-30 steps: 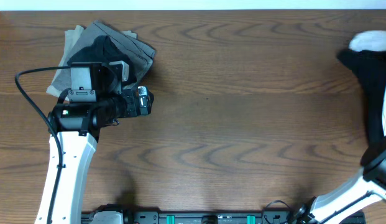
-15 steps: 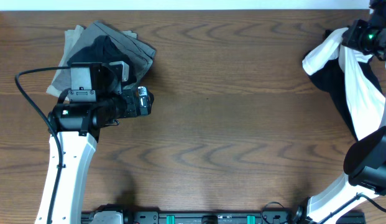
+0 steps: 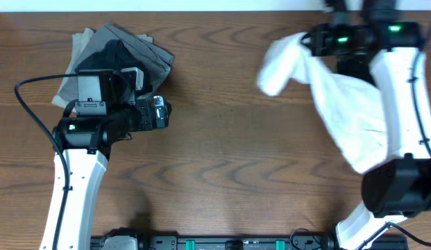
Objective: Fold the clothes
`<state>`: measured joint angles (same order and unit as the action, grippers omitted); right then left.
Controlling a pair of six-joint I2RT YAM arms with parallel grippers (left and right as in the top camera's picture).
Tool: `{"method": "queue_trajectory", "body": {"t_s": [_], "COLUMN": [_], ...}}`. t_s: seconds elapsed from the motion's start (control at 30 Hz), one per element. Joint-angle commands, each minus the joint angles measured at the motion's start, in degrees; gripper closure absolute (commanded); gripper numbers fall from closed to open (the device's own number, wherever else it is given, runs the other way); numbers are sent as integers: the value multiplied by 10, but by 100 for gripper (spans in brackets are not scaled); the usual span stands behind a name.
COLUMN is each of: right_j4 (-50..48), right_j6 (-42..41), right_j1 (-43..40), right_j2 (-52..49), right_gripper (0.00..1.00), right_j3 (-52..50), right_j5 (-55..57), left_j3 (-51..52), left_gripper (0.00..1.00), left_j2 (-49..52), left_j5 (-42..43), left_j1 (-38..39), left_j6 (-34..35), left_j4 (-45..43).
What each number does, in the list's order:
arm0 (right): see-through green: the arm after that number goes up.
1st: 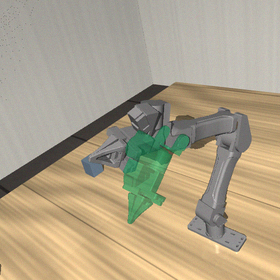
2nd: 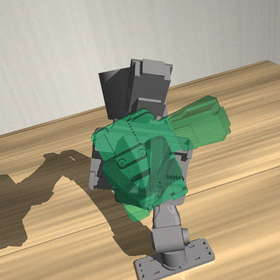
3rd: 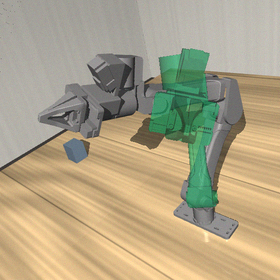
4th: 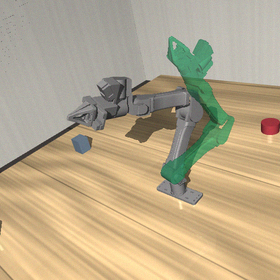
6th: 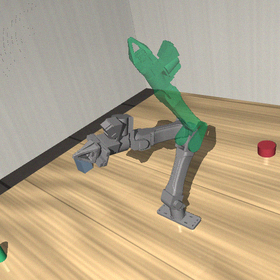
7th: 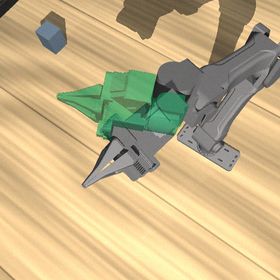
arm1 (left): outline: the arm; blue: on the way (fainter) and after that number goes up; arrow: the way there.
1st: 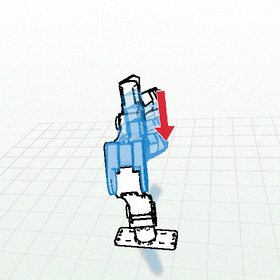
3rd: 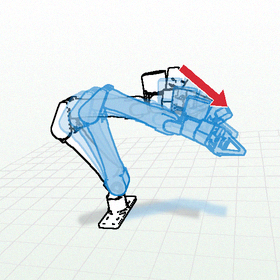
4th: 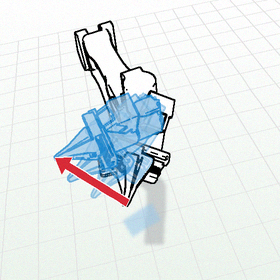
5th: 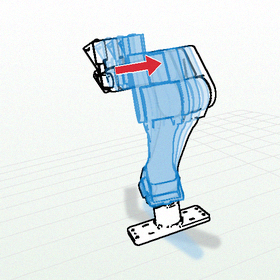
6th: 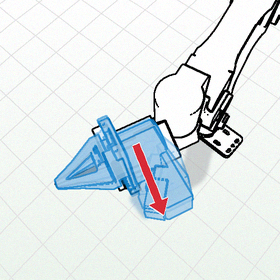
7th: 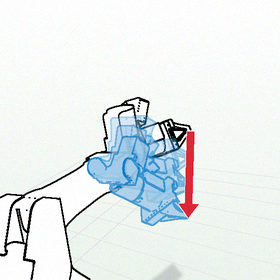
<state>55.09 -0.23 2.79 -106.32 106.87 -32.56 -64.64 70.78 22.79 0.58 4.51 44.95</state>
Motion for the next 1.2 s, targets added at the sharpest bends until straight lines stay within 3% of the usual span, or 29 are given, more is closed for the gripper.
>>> {"method": "queue_trajectory", "body": {"t_s": [0.0,0.07,0.1,0.13,0.17,0.3,0.4,0.5,0.6,0.77,0.83,1.17], "right_j4": [9,20,26,29,31,29,26,31,35,29,12,-127], "right_j6": [37,37,38,38,37,7,-24,-70,-125,-171,-184,-182], "right_j1": [63,100,116,127,138,136,95,28,-55,-148,-171,-207], "right_j2": [16,15,15,14,14,14,14,12,2,-52,-87,-255], "right_gripper": [99,96,77,45,35,25,20,28,58,89,96,99], "right_j3": [1,0,-1,-2,-2,-2,-2,-3,-11,-30,-37,-38], "right_j5": [15,75,111,145,185,302,319,319,313,286,279,178], "left_j3": [-12,-12,-12,-12,-12,-12,-12,-12,-12,-12,-12,-12], "left_gripper": [2,2,2,2,2,2,2,2,2,2,2,2], "left_j2": [-10,-10,-10,-10,-10,-10,-10,-10,-10,-10,-10,-10], "left_j5": [7,7,7,7,7,7,7,7,7,7,7,8], "left_j1": [-2,-2,-2,-2,-2,-2,-2,-2,-2,-2,-2,-2], "left_j6": [3,3,3,3,3,3,3,3,3,3,3,3], "left_j4": [0,0,0,0,0,0,0,0,0,0,0,0]}}
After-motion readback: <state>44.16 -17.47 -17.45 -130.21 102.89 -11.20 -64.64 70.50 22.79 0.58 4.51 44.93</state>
